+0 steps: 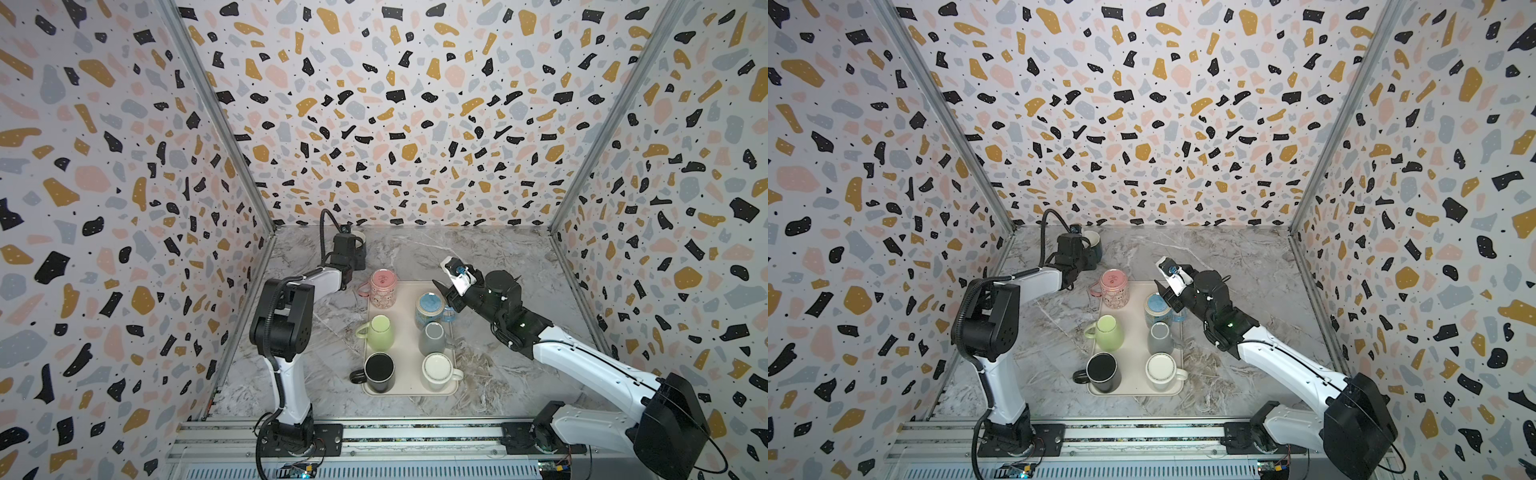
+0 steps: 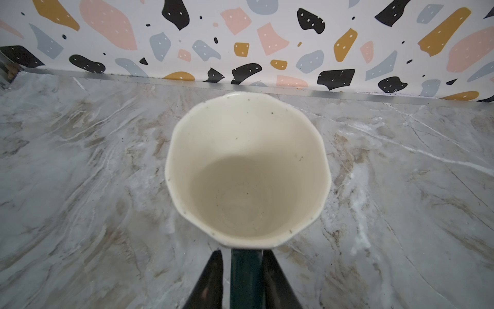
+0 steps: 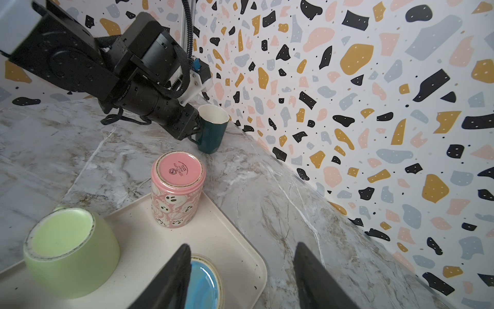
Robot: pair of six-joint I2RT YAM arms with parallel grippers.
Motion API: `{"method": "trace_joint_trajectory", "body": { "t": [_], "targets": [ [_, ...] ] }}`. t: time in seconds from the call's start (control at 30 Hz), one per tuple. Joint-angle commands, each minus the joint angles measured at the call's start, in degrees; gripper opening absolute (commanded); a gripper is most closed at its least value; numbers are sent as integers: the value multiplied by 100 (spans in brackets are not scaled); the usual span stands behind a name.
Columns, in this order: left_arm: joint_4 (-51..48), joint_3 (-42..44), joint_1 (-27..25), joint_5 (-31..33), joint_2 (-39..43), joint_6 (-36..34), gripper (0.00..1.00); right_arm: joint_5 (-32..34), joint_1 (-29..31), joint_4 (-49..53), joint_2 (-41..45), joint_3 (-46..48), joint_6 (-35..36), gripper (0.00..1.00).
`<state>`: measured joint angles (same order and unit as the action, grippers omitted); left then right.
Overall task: Turn the mug right side up
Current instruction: 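Lower the dark green mug onto the table and open the left gripper, then raise the left gripper off the mug while the right gripper swings toward the tray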
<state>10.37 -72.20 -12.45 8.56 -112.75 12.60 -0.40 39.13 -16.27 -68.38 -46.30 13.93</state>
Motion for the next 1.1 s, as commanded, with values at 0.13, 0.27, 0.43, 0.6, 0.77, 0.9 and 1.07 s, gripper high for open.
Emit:
{"method": "trace_joint_trajectory", "body": {
  "t": [0.13, 0.27, 0.43, 0.6, 0.77, 0.9, 1.07],
  "targets": [
    [196, -37, 1, 116, 125, -52, 39, 5, -21, -74, 79, 25, -119, 63],
    [205, 17, -7, 123, 232, -61, 50, -9, -22, -75, 88, 29, -132, 63],
    [104, 17, -7, 120, 334, -87, 61, -20, -28, -56, 91, 5, -158, 64],
    [44, 131, -5, 15, 523, -99, 75, -20, -27, 60, 105, -51, -239, 67],
    [34, 321, 1, -20, 803, -66, 83, -57, -25, 293, 111, -283, -464, 71],
    [-102, 410, -7, -103, 1092, -52, 86, 12, -28, 833, 0, -664, -729, 74],
    [-394, 447, -3, -242, 1483, 62, 87, 231, -55, 2024, -334, -1472, -1239, 77]
  ]
}}
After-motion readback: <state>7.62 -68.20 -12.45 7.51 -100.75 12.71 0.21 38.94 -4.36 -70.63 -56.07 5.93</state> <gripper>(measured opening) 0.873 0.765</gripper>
